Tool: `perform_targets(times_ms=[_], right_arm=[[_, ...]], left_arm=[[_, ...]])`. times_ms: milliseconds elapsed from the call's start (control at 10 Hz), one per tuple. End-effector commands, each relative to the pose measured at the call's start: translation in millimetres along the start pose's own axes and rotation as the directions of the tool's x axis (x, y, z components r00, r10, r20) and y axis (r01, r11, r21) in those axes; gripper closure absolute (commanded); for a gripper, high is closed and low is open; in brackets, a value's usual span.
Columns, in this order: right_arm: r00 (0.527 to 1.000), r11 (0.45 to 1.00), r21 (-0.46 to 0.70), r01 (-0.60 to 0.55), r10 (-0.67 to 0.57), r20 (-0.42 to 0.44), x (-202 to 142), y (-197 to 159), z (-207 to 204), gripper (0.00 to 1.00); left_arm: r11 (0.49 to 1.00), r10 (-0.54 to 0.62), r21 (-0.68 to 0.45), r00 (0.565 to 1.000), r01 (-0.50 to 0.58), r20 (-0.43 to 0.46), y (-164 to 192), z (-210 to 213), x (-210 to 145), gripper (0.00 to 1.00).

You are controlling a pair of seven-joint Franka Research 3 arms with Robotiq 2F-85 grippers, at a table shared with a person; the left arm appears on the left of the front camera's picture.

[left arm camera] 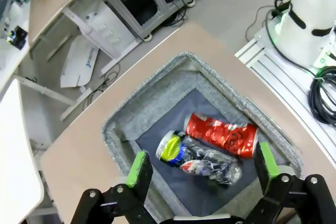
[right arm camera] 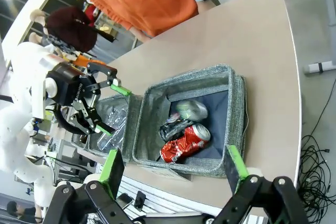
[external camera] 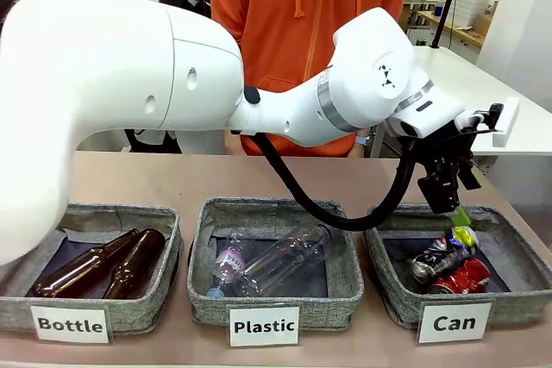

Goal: Sort the can waste into the basket.
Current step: Pick up the can waste from the table and place it in the right Fabric basket.

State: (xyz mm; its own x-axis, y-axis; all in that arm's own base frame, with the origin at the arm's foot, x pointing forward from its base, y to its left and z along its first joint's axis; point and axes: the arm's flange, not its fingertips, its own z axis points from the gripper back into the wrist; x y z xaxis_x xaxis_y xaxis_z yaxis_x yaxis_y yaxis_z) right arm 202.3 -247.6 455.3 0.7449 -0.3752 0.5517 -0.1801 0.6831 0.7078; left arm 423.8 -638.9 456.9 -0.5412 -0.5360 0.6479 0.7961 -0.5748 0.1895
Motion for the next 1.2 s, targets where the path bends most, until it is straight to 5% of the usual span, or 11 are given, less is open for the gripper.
perform_targets(times_ms=[0, 200, 400, 600, 800, 900, 1000, 1100], right_arm=[[1.000, 1.000, -0.002, 0.023, -0.023, 0.018, 3.5, 1.3, -1.2, 0.00], [0.999, 0.994, 0.112, 0.012, -0.008, -0.032, 20.0, 6.2, -39.9, 0.00], [0.986, 0.947, 0.319, 0.041, 0.013, -0.164, 52.4, 27.3, -132.9, 0.00], [0.942, 0.890, 0.448, 0.082, 0.077, -0.326, 55.8, 63.3, -218.1, 0.00], [0.897, 0.823, 0.546, 0.157, 0.112, -0.427, 57.1, 87.6, -279.0, 0.00], [0.896, 0.780, 0.579, 0.236, 0.056, -0.441, 63.8, 92.9, -305.1, 0.00], [0.893, 0.799, 0.542, 0.261, 0.014, -0.451, 60.0, 92.7, -323.9, 0.00], [0.895, 0.812, 0.555, 0.179, 0.100, -0.435, 39.8, 105.5, -300.7, 0.00]], left_arm=[[0.998, 0.063, -0.009, 0.998, -0.063, 0.005, -23.1, 39.0, -22.6, 0.00], [0.969, 0.240, -0.065, 0.969, -0.236, 0.053, -79.2, 110.4, -79.6, 0.00], [0.886, 0.458, -0.026, 0.868, -0.462, 0.190, -148.4, 187.4, -137.2, 0.00], [0.745, 0.597, 0.020, 0.679, -0.667, 0.426, -239.6, 267.7, -210.2, 0.00], [0.680, 0.594, -0.054, 0.506, -0.731, 0.625, -339.0, 315.9, -268.0, 0.00], [0.618, 0.607, -0.068, 0.421, -0.783, 0.675, -384.5, 327.5, -296.7, 0.00], [0.506, 0.654, -0.115, 0.294, -0.855, 0.697, -433.1, 327.1, -327.1, 0.00], [0.412, 0.702, -0.111, 0.238, -0.904, 0.671, -464.9, 321.8, -350.4, 0.00]])
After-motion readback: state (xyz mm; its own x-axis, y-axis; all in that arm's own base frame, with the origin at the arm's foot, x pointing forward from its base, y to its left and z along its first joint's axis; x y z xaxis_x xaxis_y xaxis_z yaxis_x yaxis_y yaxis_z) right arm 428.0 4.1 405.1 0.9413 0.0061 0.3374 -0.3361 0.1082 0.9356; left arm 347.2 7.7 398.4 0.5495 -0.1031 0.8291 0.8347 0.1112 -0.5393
